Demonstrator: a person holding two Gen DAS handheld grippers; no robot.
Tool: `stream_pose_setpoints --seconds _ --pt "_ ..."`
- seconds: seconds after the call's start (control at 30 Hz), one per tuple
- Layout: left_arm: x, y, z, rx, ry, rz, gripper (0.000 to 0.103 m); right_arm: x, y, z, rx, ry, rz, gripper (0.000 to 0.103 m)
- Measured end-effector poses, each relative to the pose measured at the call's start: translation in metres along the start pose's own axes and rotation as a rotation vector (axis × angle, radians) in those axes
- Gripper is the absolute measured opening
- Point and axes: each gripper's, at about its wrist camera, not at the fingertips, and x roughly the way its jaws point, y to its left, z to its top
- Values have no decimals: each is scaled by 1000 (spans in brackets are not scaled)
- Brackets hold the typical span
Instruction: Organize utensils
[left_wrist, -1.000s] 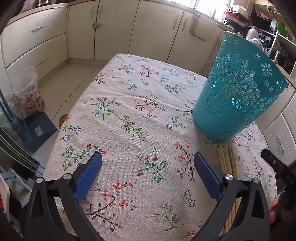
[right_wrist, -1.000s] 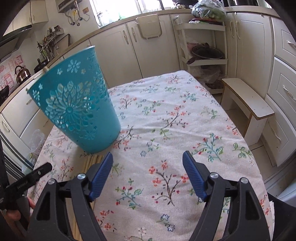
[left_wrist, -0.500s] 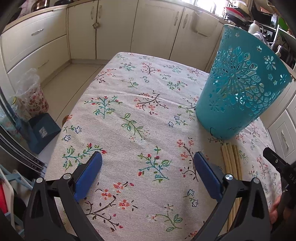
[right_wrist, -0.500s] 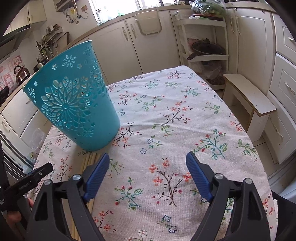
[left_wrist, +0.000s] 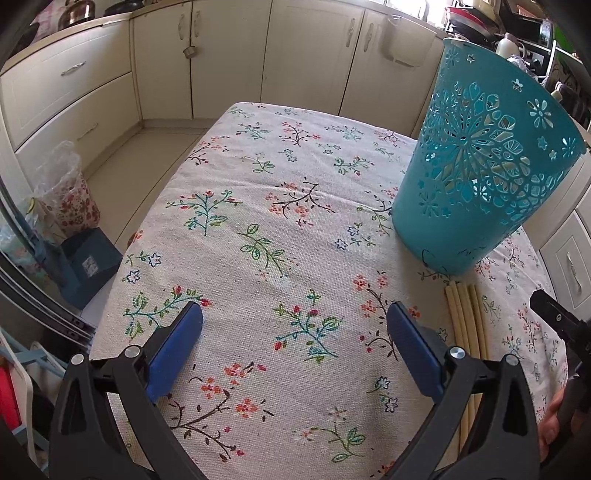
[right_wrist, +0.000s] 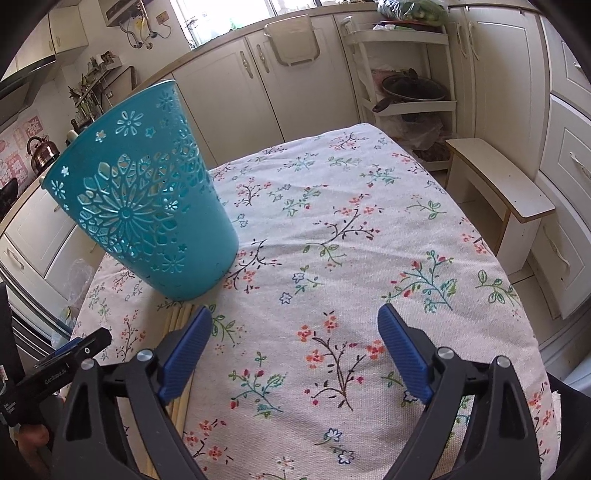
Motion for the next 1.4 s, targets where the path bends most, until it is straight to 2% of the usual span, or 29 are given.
stream_pose_setpoints --seconds 1.4 --pt "0 3 -1 -14 -7 -17 96 11 2 -2 2 53 0 90"
